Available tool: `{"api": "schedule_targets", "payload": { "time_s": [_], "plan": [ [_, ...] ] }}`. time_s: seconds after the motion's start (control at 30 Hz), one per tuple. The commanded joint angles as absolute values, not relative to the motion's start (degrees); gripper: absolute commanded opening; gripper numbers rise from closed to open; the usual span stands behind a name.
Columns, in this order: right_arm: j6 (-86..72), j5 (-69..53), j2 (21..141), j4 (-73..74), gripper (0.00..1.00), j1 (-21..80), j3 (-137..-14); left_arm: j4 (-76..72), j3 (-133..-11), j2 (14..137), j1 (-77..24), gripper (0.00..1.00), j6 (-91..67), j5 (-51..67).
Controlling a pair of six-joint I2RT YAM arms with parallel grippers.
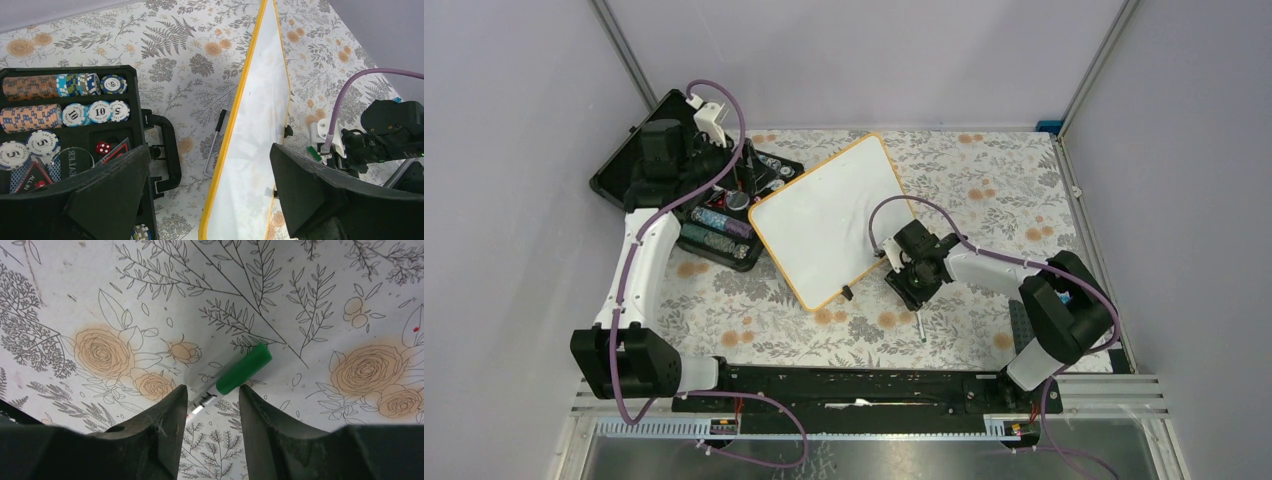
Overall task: Write a sentence on the whiteboard
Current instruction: Open the whiteboard marker at the center of the board.
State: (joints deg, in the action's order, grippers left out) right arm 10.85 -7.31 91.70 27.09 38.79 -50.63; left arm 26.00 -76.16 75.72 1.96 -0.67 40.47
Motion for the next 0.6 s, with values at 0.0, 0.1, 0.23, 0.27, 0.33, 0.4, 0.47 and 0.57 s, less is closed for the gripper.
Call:
{"api": "schedule_targets", "payload": {
  "time_s": [0.0,0.1,0.23,0.27,0.33,0.4,0.47,0.57],
  "plan": [
    [11.30,-2.22,93.71,26.34,0.47,39.36,-52.53,23.10,-77.77,74.38,0.40,0.99,-0.45,36.86],
    [11.51,-0.56,94.79,25.98,0.41,39.34,-52.94,23.69,-78.44,75.02,-0.82,0.99,-0.44,34.59],
    [12.22,-0.65,93.77,26.27,0.18,38.93,-53.27,24.84,-79.37,75.60,-2.38,0.99,1.14,34.34],
    [12.32,-1.52,93.12,26.61,0.11,38.31,-53.50,25.47,-79.86,75.85,-2.57,0.99,1.46,34.75],
    [12.93,-4.39,91.26,27.68,0.02,37.02,-54.19,27.36,-81.34,76.68,-2.87,0.99,2.59,36.76],
    [13.36,-8.51,88.39,28.66,0.00,35.55,-54.95,29.89,-82.98,77.43,-3.18,0.99,4.83,40.29],
    [14.61,-13.09,84.74,29.90,0.00,34.45,-56.55,32.91,-84.51,77.70,-3.78,0.99,8.84,45.28],
    [14.46,-19.42,79.39,31.41,0.00,32.72,-60.80,38.30,-87.53,77.92,-6.45,0.99,14.80,47.59]
  ]
}}
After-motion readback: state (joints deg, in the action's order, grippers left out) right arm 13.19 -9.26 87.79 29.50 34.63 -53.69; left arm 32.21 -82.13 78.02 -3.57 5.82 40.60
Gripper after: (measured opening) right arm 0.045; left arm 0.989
